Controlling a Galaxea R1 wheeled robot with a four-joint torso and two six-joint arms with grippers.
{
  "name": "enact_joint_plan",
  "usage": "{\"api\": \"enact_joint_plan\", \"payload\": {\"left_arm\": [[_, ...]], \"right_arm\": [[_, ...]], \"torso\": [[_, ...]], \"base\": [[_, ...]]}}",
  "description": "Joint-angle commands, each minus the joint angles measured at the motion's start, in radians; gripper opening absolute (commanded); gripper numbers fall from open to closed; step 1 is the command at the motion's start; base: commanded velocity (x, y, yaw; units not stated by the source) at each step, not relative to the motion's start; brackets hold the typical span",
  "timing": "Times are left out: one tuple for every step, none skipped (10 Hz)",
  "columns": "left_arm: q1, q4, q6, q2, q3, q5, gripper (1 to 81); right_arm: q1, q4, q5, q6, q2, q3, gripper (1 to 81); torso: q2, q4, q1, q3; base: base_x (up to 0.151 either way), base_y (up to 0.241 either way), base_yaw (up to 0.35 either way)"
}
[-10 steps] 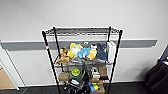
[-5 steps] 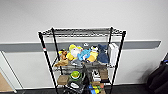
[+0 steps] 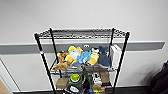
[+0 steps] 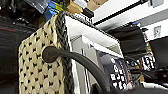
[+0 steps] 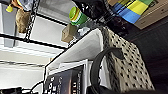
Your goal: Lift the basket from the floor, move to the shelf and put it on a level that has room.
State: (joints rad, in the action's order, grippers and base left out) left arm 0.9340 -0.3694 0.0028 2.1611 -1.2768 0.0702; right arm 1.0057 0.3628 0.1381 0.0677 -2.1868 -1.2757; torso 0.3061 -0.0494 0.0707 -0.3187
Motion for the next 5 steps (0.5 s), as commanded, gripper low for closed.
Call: {"api": "enact_joint_plan", "payload": {"left_arm": [[-0.112,0.012,0.011,-0.03,0.06,0.031,1.0],[-0.113,0.012,0.011,-0.03,0.06,0.031,1.0],[-0.113,0.012,0.011,-0.03,0.06,0.031,1.0],[-0.113,0.012,0.011,-0.029,0.059,0.031,1.0],[-0.113,0.012,0.011,-0.029,0.059,0.031,1.0]], "right_arm": [[-0.112,0.005,-0.018,0.001,0.026,0.07,1.0],[-0.112,0.005,-0.018,0.001,0.025,0.07,1.0],[-0.112,0.005,-0.018,0.001,0.025,0.07,1.0],[-0.112,0.005,-0.018,0.001,0.025,0.07,1.0],[-0.112,0.005,-0.018,0.001,0.025,0.069,1.0]], "torso": [[0.0,0.0,0.0,0.0],[0.0,0.0,0.0,0.0],[0.0,0.0,0.0,0.0],[0.0,0.0,0.0,0.0],[0.0,0.0,0.0,0.0]], "base": [[0.126,0.0,0.0],[0.126,0.0,0.0],[0.126,0.0,0.0],[0.126,0.0,0.0],[0.126,0.0,0.0]]}}
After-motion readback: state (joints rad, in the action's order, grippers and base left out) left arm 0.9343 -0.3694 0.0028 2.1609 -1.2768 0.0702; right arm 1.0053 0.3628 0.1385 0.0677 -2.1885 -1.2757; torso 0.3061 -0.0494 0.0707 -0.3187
